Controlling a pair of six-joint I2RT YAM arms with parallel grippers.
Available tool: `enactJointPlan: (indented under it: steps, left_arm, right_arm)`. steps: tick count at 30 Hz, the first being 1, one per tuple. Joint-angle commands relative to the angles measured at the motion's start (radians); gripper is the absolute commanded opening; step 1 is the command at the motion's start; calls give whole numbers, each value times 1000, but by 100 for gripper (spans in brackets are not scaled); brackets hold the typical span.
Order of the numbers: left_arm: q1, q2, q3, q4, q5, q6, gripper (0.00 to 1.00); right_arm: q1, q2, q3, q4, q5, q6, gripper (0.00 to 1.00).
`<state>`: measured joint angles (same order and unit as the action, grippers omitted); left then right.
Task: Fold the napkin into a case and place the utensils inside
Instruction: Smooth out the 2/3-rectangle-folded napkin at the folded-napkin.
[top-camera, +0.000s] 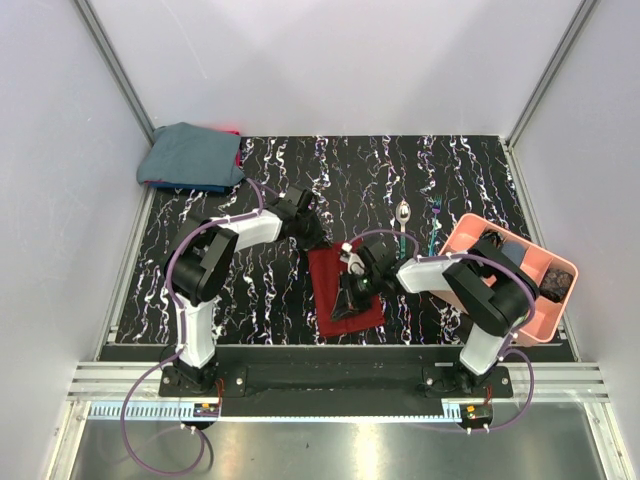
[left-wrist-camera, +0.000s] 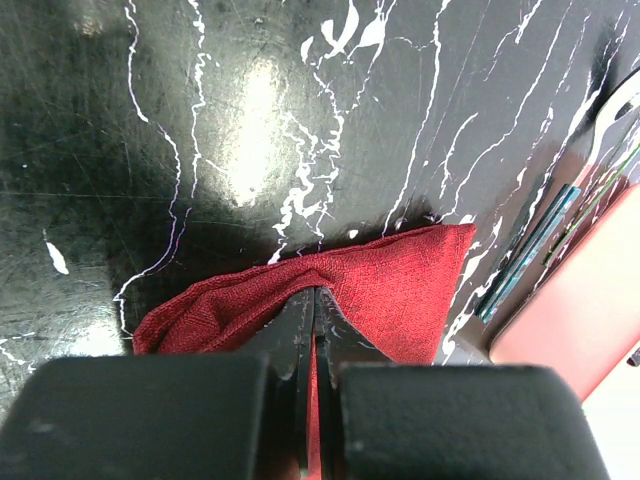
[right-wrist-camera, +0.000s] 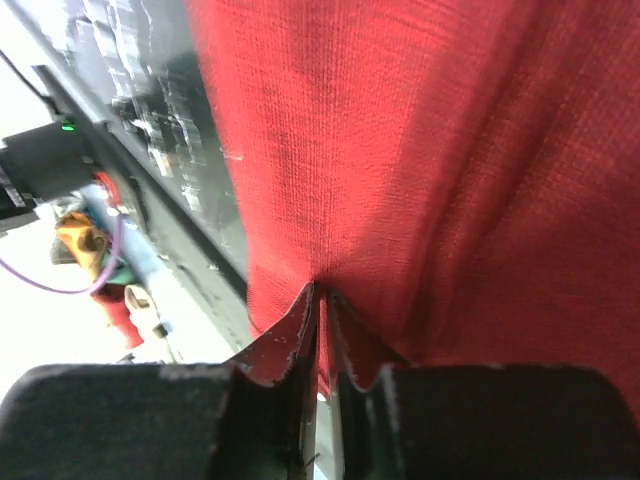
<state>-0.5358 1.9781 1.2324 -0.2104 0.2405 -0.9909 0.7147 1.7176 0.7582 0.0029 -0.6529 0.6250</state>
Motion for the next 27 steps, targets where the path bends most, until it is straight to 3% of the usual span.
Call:
enactJointPlan:
  steps: [1,8,12,15,21,27]
  left_arm:
    - [-4,7,7,34,28,21,0]
    - [-1,4,-10,60,54,24,0]
    - [5,4,-24,86,69,23,0]
    - [14,8,-40,109,92,17,0]
    - [30,33,-37,121,106,17,0]
    - [39,41,-18,115,118,32,0]
  right_arm:
    - [-3,30,-59,103,-13,13,14]
    - [0,-116,-7,35,7,47,18]
    - [0,-25,64,61,-20,39,19]
    - [11,64,56,176,-53,94,19]
    - [60,125,-72,344,-71,159,18]
    - [58,-30,-96,192,-13,96,22]
